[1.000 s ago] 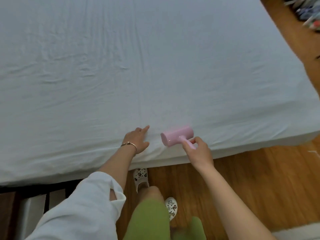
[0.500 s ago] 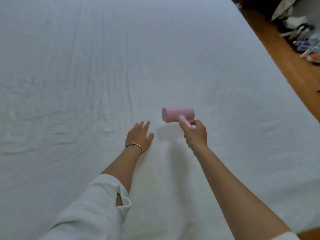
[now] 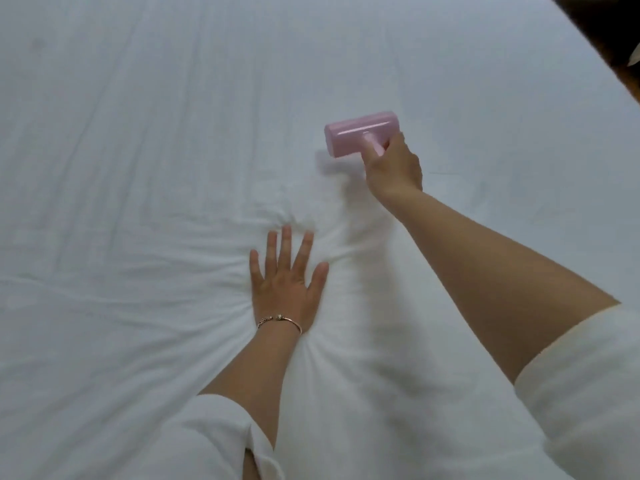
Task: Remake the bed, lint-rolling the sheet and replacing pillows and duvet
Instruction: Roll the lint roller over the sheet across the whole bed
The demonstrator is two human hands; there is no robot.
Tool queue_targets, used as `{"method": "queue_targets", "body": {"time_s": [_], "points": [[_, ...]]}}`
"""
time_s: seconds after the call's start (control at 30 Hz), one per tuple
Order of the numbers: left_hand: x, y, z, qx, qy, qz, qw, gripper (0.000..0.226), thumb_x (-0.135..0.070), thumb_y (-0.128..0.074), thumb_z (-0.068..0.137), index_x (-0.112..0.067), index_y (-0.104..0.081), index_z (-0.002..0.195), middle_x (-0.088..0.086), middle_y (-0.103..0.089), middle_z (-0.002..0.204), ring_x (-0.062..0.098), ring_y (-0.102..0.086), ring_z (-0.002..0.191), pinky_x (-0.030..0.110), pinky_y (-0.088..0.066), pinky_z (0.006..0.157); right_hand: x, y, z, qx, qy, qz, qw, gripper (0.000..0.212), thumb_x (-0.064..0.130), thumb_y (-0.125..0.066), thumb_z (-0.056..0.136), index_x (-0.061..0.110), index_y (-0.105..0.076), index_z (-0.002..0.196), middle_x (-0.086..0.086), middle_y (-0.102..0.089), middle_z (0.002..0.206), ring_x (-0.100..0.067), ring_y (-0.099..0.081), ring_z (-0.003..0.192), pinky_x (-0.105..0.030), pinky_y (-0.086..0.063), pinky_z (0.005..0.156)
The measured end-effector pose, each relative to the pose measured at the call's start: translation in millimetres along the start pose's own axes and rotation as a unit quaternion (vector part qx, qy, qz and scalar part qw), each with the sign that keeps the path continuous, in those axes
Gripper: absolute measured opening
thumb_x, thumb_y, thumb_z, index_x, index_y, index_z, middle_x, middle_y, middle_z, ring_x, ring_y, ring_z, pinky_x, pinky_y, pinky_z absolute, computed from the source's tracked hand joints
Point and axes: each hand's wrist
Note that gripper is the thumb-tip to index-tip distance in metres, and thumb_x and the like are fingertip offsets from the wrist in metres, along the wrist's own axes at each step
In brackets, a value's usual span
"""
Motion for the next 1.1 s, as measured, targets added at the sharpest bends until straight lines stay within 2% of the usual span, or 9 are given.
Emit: {"method": "queue_targets", "body": {"time_s": [0.1, 0.2, 0.43, 0.57, 0.67, 0.77, 0.93, 1.1], "points": [[2.7, -14.6, 3.0, -0.044, -0.010, -0.008, 0.999, 0.061, -0.063, -0.014, 0.095, -0.041, -0.008, 0.152, -0.006, -0.001, 0.162, 0.016, 0.003, 0.149, 0.045, 0.009, 0.118, -14.8, -25.4, 10.4, 0.009, -0.043, 0.020, 0.999, 0.040, 0.050, -0.042, 0.094, 0.020, -0.050, 0.120, -0.002, -0.062, 0.107, -0.026, -0.059, 0.097, -0.037, -0.049, 0.080], [3.7, -16.9, 3.0, -0.040, -0.005, -0.002, 0.999, 0.062, -0.064, -0.013, 0.094, -0.041, -0.007, 0.152, -0.006, 0.001, 0.162, 0.015, 0.006, 0.149, 0.046, 0.009, 0.117, -32.0, -36.1, -10.1, -0.017, -0.054, 0.047, 0.997, 0.031, 0.045, -0.048, 0.092, 0.020, -0.050, 0.110, 0.001, -0.060, 0.093, -0.027, -0.058, 0.089, -0.033, -0.041, 0.071], [2.4, 0.4, 4.1, 0.029, 0.007, 0.011, 0.999, 0.064, -0.067, -0.005, 0.091, -0.044, 0.005, 0.150, -0.009, 0.013, 0.161, 0.014, 0.017, 0.147, 0.045, 0.016, 0.115, -45.4, -15.8, -89.2, -0.011, -0.084, 0.044, 0.995, 0.033, 0.047, -0.047, 0.095, 0.017, -0.048, 0.110, -0.001, -0.059, 0.091, -0.029, -0.054, 0.086, -0.032, -0.036, 0.071], [-3.6, 24.6, -6.3, 0.106, 0.014, 0.001, 0.994, 0.063, -0.065, -0.009, 0.094, -0.042, 0.007, 0.150, -0.008, 0.015, 0.161, 0.014, 0.019, 0.146, 0.044, 0.016, 0.116, -70.0, -0.3, -165.6, 0.004, -0.110, 0.040, 0.993, 0.030, 0.043, -0.048, 0.095, 0.018, -0.046, 0.110, 0.000, -0.058, 0.087, -0.029, -0.057, 0.084, -0.032, -0.039, 0.069], [-13.0, 40.8, -57.2, 0.150, 0.009, -0.022, 0.988, 0.060, -0.059, -0.011, 0.097, -0.041, 0.007, 0.151, -0.007, 0.015, 0.161, 0.014, 0.017, 0.147, 0.042, 0.013, 0.118, -90.4, 12.6, -225.8, 0.006, -0.138, 0.043, 0.990, 0.024, 0.040, -0.051, 0.093, 0.019, -0.046, 0.105, 0.004, -0.055, 0.081, -0.028, -0.057, 0.083, -0.033, -0.039, 0.067], [-18.6, 49.2, -135.9, 0.148, -0.007, -0.029, 0.989, 0.056, -0.052, -0.014, 0.100, -0.040, 0.004, 0.152, -0.007, 0.011, 0.161, 0.015, 0.014, 0.148, 0.040, 0.010, 0.119, -108.2, 29.7, -294.4, 0.010, -0.158, 0.041, 0.987, 0.022, 0.039, -0.053, 0.092, 0.020, -0.045, 0.101, 0.005, -0.054, 0.078, -0.027, -0.058, 0.080, -0.033, -0.040, 0.065], [-9.6, 51.1, -260.8, 0.161, -0.036, -0.023, 0.986, 0.056, -0.049, -0.017, 0.102, -0.038, 0.004, 0.152, -0.005, 0.013, 0.161, 0.019, 0.016, 0.147, 0.039, 0.010, 0.119, -150.1, 57.7, -429.6, 0.032, -0.192, 0.032, 0.980, 0.018, 0.038, -0.051, 0.092, 0.023, -0.042, 0.097, 0.004, -0.055, 0.077, -0.026, -0.059, 0.077, -0.037, -0.049, 0.068], [3.0, 53.9, -367.8, 0.175, -0.059, -0.012, 0.983, 0.055, -0.045, -0.017, 0.103, -0.037, 0.006, 0.152, -0.006, 0.015, 0.161, 0.018, 0.018, 0.147, 0.038, 0.010, 0.118, -199.8, 71.2, -558.1, 0.030, -0.208, 0.019, 0.977, 0.019, 0.037, -0.052, 0.094, 0.022, -0.040, 0.096, 0.001, -0.055, 0.076, -0.028, -0.058, 0.074, -0.037, -0.048, 0.065]]}}
Point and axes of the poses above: each hand's wrist, its own z-axis towards the middle knuckle, its own y-axis out of the back of the hand, x = y × z
